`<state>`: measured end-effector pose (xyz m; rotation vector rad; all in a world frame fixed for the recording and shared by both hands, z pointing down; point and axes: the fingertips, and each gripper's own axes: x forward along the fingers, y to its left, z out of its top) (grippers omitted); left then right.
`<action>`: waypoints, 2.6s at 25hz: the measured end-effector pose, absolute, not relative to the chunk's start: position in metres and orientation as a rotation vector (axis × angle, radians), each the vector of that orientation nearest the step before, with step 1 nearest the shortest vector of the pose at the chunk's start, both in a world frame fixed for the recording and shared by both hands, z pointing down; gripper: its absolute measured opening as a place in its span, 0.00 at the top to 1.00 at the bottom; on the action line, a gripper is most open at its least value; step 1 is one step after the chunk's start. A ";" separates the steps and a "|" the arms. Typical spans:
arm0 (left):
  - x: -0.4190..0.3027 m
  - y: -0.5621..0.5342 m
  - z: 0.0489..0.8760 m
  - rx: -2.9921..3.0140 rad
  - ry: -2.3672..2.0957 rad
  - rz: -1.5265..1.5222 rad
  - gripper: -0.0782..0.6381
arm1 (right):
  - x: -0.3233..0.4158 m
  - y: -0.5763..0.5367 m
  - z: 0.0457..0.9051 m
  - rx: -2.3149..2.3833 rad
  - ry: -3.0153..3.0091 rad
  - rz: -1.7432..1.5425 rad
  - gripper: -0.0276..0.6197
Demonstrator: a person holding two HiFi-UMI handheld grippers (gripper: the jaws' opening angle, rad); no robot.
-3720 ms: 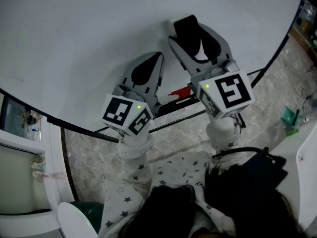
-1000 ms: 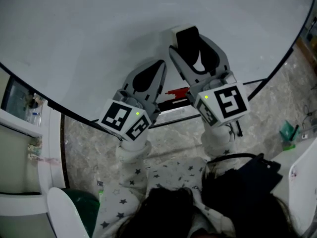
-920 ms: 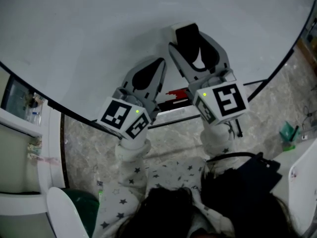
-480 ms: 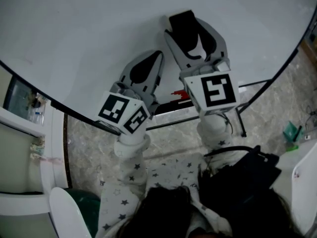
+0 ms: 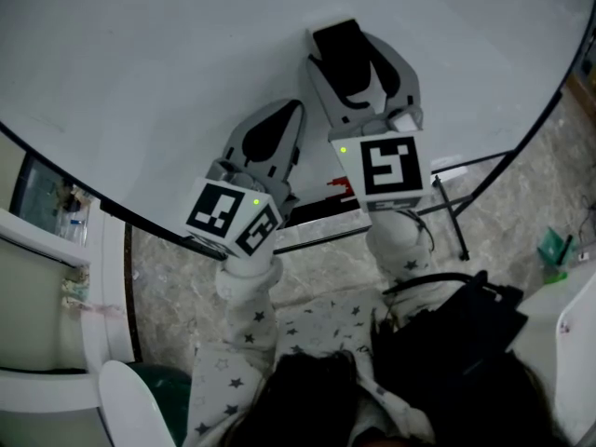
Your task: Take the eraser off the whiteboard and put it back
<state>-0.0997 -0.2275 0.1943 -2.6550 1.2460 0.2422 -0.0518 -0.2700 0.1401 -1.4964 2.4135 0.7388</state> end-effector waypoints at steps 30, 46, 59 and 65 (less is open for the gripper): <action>-0.105 -0.232 0.198 -2.677 1.249 0.268 0.89 | -0.057 -0.268 0.138 -1.424 2.403 0.858 0.46; -0.077 -0.227 0.208 -2.745 1.214 0.337 0.89 | -0.010 -0.243 0.175 -1.242 2.526 0.498 0.81; -0.040 -0.218 0.237 -2.818 1.219 0.306 0.89 | -0.002 -0.227 0.216 -1.105 2.696 0.373 0.95; -0.038 -0.207 0.249 -2.819 1.245 0.275 0.89 | -0.008 -0.212 0.246 -1.019 2.810 0.306 0.95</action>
